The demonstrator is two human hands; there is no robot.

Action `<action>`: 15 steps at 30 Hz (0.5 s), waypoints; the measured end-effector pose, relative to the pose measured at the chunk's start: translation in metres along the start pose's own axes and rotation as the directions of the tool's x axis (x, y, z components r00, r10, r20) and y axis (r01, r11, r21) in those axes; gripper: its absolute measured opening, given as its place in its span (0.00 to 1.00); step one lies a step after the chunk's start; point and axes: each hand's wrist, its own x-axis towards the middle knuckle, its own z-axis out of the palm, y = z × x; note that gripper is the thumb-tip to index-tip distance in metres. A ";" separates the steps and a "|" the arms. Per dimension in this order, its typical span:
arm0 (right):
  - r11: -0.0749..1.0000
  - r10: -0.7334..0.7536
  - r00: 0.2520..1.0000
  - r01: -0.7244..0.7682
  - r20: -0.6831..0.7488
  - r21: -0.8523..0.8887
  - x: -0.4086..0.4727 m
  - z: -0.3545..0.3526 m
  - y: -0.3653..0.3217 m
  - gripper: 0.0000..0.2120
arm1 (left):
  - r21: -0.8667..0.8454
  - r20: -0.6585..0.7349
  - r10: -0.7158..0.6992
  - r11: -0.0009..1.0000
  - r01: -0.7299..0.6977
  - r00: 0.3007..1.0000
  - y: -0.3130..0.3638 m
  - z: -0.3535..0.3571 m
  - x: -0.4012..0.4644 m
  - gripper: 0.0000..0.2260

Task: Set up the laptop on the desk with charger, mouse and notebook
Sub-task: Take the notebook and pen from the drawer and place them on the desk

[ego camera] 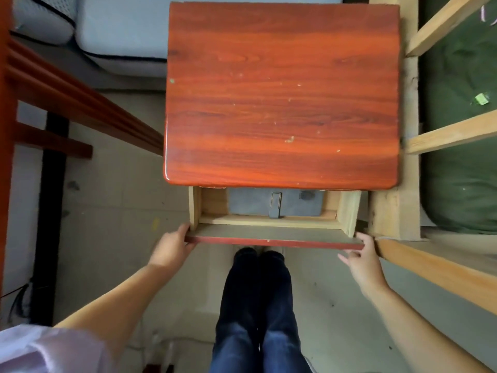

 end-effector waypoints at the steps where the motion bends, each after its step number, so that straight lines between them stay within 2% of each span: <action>1: 0.999 0.027 0.999 -0.028 0.028 0.033 0.002 0.002 0.005 0.26 | 0.050 0.041 -0.009 0.999 0.007 0.999 -0.002 0.005 0.002 0.15; 5: 0.939 0.119 0.988 -0.144 0.097 0.311 0.015 0.011 0.003 0.26 | 0.117 0.075 -0.050 0.992 0.041 0.996 -0.001 0.023 0.011 0.16; 8: 0.909 0.167 0.981 -0.193 0.100 0.369 0.022 0.016 -0.001 0.31 | 0.073 0.049 -0.120 0.991 0.116 0.992 0.006 0.034 0.017 0.17; 10: 0.912 0.187 0.977 -0.210 0.098 0.354 0.018 0.017 -0.005 0.31 | -0.030 0.065 -0.183 0.982 0.185 0.981 0.013 0.037 0.018 0.24; 11: 0.940 0.178 0.981 -0.192 0.075 0.282 0.013 0.018 -0.010 0.30 | -0.063 0.080 -0.212 0.974 0.217 0.974 0.016 0.037 0.016 0.29; 13: 0.997 0.079 0.996 -0.079 -0.041 -0.009 -0.003 0.021 -0.024 0.28 | 0.012 0.044 -0.220 0.975 0.220 0.974 0.025 0.034 0.007 0.36; 14: 0.988 -0.064 0.992 0.047 -0.113 -0.147 -0.011 0.023 -0.032 0.28 | 0.087 -0.016 -0.202 0.975 0.203 0.979 0.032 0.032 -0.001 0.38; 15: 0.946 -0.254 0.952 0.208 -0.170 -0.248 -0.019 0.025 -0.041 0.27 | 0.152 -0.102 -0.154 0.974 0.168 0.983 0.039 0.029 -0.010 0.39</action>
